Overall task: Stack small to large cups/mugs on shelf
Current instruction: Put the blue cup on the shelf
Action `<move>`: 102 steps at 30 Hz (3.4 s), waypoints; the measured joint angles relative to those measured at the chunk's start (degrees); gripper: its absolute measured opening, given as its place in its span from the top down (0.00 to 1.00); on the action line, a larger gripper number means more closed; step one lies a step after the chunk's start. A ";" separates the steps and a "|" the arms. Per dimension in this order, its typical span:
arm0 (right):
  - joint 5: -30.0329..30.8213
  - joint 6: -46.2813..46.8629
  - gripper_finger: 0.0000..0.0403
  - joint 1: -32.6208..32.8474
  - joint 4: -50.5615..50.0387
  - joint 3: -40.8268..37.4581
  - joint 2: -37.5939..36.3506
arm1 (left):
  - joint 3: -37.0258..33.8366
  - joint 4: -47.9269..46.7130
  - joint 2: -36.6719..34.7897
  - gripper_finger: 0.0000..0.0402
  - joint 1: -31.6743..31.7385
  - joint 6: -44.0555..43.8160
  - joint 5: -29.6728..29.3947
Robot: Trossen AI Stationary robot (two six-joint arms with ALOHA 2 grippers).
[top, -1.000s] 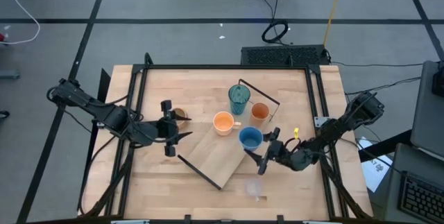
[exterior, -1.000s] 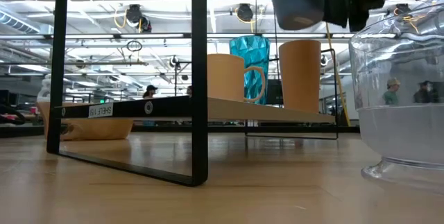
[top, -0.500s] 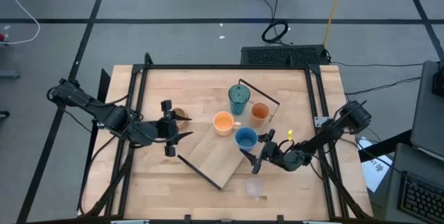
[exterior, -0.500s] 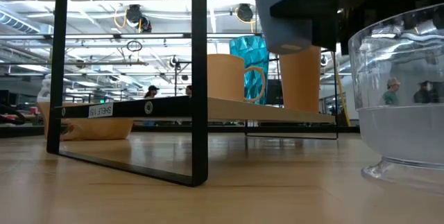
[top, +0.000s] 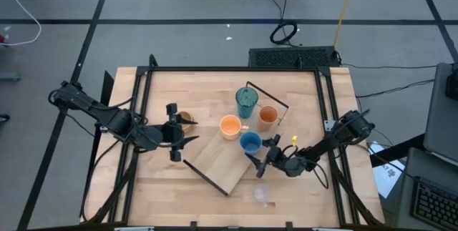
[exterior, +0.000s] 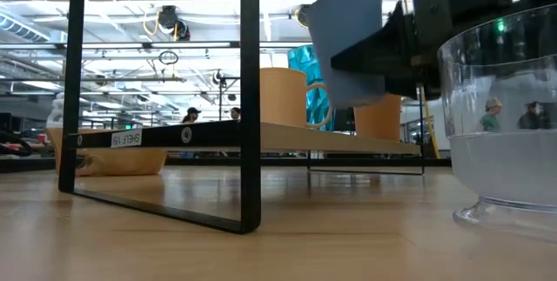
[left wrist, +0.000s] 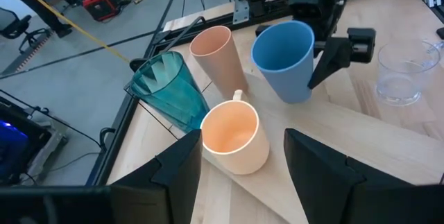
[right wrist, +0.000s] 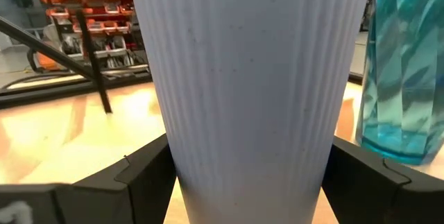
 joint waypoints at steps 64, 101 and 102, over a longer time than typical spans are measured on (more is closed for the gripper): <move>-2.54 4.33 0.12 -3.16 -5.26 0.00 2.12 | 0.00 -3.52 0.02 0.49 0.00 -0.52 7.76; -5.32 5.96 0.11 -3.44 -19.45 0.02 -7.91 | 0.00 -3.50 0.02 0.49 0.00 -0.63 8.11; -5.48 5.98 0.11 -3.61 -19.58 0.02 -7.89 | -0.02 -3.50 0.02 0.49 -0.02 -0.65 8.11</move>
